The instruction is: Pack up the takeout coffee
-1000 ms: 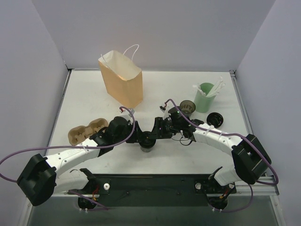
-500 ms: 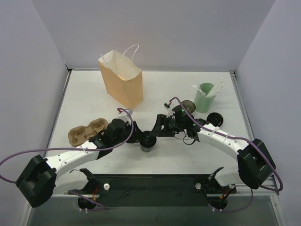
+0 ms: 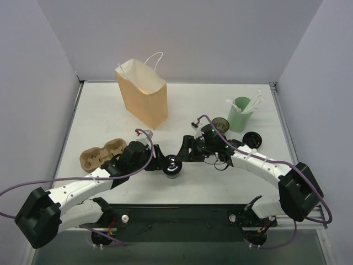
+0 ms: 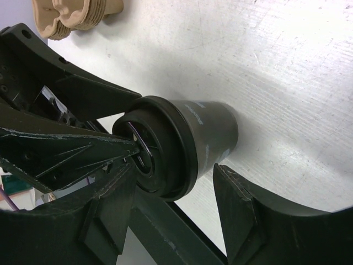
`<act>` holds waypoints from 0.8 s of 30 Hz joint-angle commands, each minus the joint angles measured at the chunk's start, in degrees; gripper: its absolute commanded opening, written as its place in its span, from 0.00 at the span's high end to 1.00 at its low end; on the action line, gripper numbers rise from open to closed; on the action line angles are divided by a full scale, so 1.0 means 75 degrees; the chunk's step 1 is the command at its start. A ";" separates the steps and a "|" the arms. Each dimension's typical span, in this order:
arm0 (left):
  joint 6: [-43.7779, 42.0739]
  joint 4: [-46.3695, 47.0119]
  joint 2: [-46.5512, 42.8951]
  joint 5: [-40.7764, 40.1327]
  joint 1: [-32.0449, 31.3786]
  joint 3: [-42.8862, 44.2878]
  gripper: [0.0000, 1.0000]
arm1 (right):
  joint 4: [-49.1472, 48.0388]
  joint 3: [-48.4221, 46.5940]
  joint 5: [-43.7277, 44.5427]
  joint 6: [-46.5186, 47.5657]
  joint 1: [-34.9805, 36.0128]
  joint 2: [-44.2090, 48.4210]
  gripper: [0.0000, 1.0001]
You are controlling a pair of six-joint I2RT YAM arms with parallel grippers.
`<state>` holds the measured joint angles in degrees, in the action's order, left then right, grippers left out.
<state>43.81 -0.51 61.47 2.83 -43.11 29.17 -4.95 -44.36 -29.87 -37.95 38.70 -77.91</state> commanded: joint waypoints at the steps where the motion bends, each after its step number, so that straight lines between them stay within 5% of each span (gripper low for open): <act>1: -0.0252 -0.1103 -0.0040 -0.0073 0.0018 0.0130 0.33 | -0.0031 -0.0191 -0.0025 -0.0037 0.0078 -0.0054 0.43; 11: -0.0123 -0.0623 0.0194 0.0314 0.0030 0.0072 0.32 | 0.0097 -0.0284 0.0021 0.0010 0.0079 -0.0030 0.44; 24: -0.0006 -0.0037 0.0733 0.0197 0.0076 -0.0666 0.51 | 0.0227 -0.0086 0.0010 0.0033 -0.0226 0.0404 0.53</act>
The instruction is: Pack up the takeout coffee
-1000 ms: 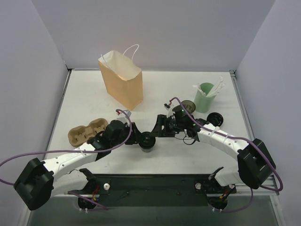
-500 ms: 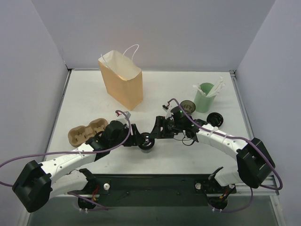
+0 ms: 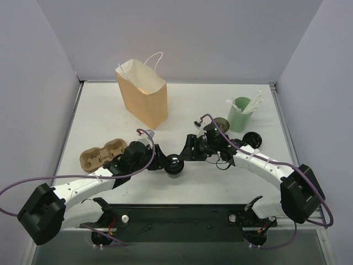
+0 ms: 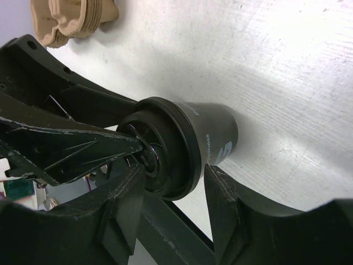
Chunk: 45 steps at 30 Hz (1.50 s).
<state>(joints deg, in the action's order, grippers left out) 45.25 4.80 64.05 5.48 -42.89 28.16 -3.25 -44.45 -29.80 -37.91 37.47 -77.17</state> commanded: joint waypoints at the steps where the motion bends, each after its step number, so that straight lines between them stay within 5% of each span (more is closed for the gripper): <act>1: -0.0198 -0.0757 0.0401 -0.0144 0.0047 -0.0544 0.51 | -0.0047 0.0007 0.0001 0.0027 -0.0086 0.0316 0.55; 15: -0.0257 -0.0464 0.0671 -0.0191 0.0047 -0.0743 0.51 | -0.0188 0.0348 0.0224 -0.0113 -0.0438 0.0574 0.74; 30: -0.0210 -0.0347 0.0870 -0.0226 0.0036 -0.0778 0.51 | -0.1195 0.1097 -0.0105 -0.0418 -0.0450 0.0164 0.78; 45: -0.0350 -0.0007 0.1619 -0.0472 0.0082 -0.0966 0.53 | -0.1723 0.3124 0.1687 -0.1308 -0.0030 0.0609 0.89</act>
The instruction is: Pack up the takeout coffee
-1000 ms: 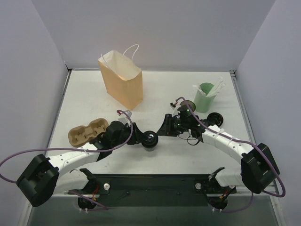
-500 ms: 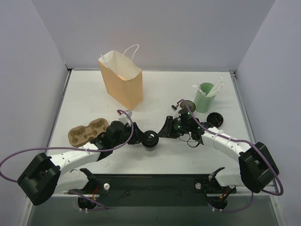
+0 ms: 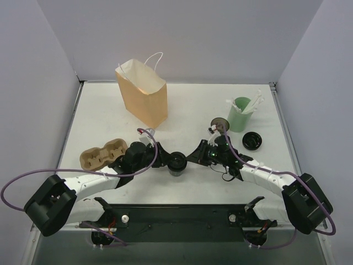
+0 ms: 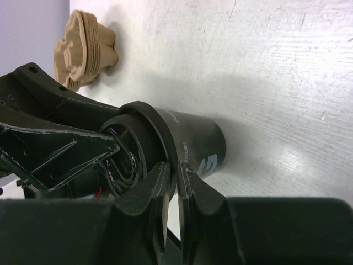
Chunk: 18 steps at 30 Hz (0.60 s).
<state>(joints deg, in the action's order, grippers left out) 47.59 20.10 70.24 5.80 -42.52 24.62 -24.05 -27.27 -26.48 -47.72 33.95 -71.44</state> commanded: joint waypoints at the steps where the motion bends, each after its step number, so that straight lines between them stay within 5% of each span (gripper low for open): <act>1: -0.0662 -0.2035 0.0888 -0.0504 0.0021 -0.0482 0.55 | 0.1062 0.0904 0.1396 -0.0023 0.0581 -0.0073 0.89; 18: -0.1377 -0.1883 0.0560 -0.0130 0.0010 -0.0435 0.56 | 0.2258 -0.0665 0.0508 0.0586 -0.0015 0.1334 0.75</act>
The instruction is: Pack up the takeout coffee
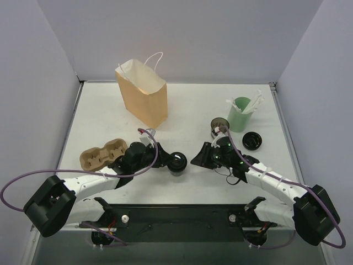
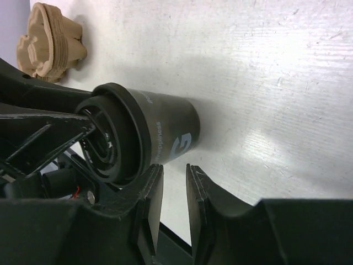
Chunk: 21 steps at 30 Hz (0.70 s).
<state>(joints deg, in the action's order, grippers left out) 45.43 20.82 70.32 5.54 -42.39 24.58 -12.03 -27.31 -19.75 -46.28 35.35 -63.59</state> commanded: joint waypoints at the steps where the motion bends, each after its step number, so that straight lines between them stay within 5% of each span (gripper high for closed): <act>1: -0.1147 -0.1944 0.0572 -0.0048 -0.0008 -0.0418 0.56 | 0.0678 -0.0717 -0.0448 0.0428 -0.0237 0.0311 0.75; 21: -0.2002 -0.1053 0.1580 0.0784 0.0004 0.0051 0.56 | 0.0819 -0.1679 -0.1995 0.1249 -0.1327 -0.0837 0.76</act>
<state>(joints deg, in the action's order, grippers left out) 38.46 26.89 78.04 11.60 -42.26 28.23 -5.67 -38.74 -31.64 -38.68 26.89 -69.95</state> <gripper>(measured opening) 0.443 0.246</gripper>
